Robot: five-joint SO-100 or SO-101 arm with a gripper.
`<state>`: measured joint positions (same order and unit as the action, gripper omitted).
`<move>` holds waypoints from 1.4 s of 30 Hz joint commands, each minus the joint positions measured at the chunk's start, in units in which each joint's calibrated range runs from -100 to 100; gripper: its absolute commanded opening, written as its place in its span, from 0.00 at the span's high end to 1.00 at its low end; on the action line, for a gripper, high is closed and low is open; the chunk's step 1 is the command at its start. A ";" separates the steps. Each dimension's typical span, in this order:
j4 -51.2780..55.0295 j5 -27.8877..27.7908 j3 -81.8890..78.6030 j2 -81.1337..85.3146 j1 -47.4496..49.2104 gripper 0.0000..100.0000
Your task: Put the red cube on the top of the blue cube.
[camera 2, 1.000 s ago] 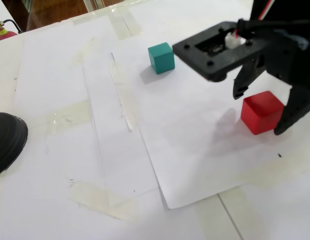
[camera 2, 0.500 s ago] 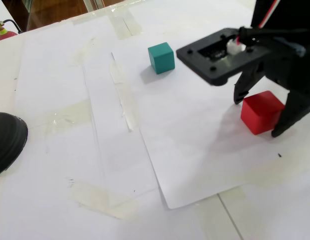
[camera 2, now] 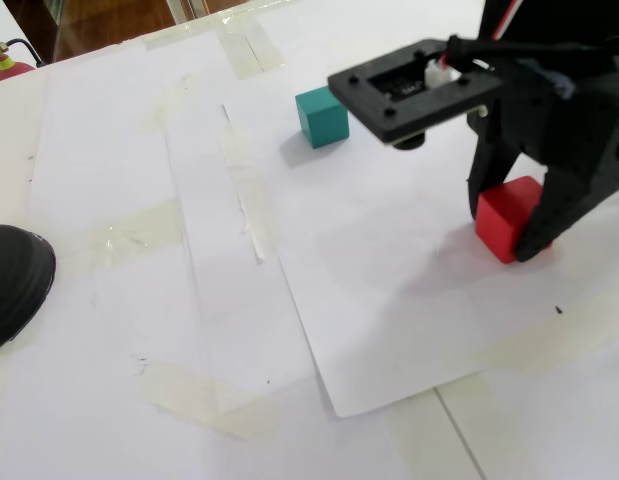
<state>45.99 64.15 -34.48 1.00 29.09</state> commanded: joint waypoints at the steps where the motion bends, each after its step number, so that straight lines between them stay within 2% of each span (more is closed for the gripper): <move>1: 1.17 0.00 -0.34 1.15 -0.25 0.86; 10: 16.83 -1.71 4.29 5.53 -3.36 0.87; 20: 33.13 -5.27 15.28 10.33 -11.08 0.90; 31: 35.01 -13.97 25.99 10.16 -23.19 0.90; 42: 34.52 -18.80 36.70 3.81 -31.67 0.90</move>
<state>80.81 46.86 -8.00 6.46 0.22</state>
